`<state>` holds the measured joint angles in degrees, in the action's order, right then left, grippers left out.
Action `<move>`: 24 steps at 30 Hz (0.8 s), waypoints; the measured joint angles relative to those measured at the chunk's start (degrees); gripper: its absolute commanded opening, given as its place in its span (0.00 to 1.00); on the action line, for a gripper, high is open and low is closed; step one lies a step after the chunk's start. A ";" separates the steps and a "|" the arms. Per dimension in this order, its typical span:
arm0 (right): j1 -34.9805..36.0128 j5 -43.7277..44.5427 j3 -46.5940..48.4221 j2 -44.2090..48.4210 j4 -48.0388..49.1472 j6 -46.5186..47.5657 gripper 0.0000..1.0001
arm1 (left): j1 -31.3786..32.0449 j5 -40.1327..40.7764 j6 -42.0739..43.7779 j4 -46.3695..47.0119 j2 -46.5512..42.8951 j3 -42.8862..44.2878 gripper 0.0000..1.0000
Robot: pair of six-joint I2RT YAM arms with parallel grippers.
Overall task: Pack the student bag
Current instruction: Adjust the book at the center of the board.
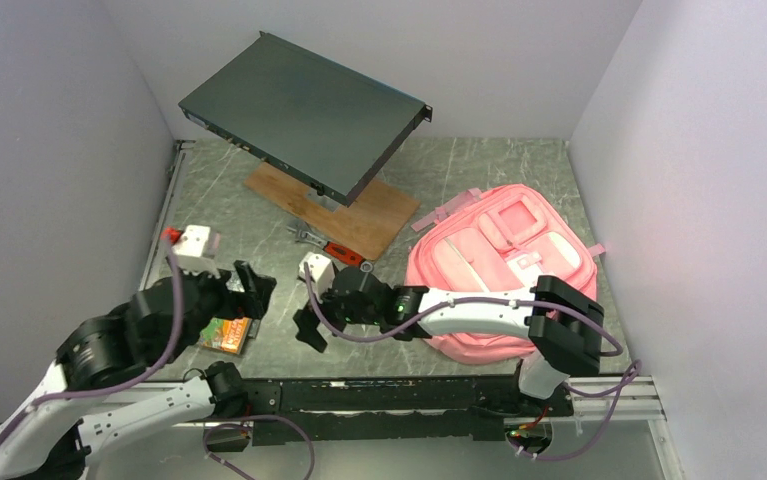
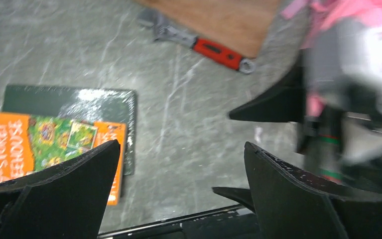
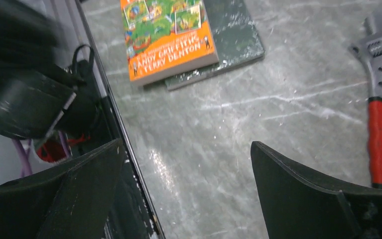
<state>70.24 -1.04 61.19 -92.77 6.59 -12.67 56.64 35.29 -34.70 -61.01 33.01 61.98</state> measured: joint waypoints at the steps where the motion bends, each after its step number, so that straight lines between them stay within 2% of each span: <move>1: -0.17 0.24 0.87 0.24 0.20 -0.37 1.00 | -1.68 -0.26 -0.02 0.13 1.51 -1.03 1.00; 4: -0.63 0.61 0.37 2.01 0.44 -1.68 1.00 | -11.54 -4.02 2.10 2.43 3.41 -5.03 1.00; 8: -0.90 1.27 -3.56 5.75 -0.24 -3.26 1.00 | -32.61 -14.43 6.32 6.54 5.86 -8.94 1.00; 10: -0.90 2.12 -5.40 7.41 -0.87 -3.89 1.00 | -45.29 -20.74 7.50 9.79 7.43 -10.51 1.00; 13: -0.90 2.54 -7.69 10.03 -1.90 -4.48 1.00 | -62.93 -29.75 7.91 14.12 8.46 -14.14 1.00; 16: -1.09 2.49 -9.11 12.70 -2.86 -4.50 1.00 | -77.79 -36.54 6.62 16.48 8.44 -17.84 1.00; 20: -2.38 1.14 -8.37 13.57 -3.50 -4.50 0.99 | -89.70 -40.04 2.03 17.88 8.00 -22.10 1.00; 24: -4.37 -0.15 -2.80 7.61 -3.85 -4.85 0.97 | -93.44 -38.91 -2.29 20.11 4.26 -27.45 1.00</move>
<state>65.87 -1.19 58.39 -85.17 2.74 -17.52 -36.80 -3.62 -36.99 -40.91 37.28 34.52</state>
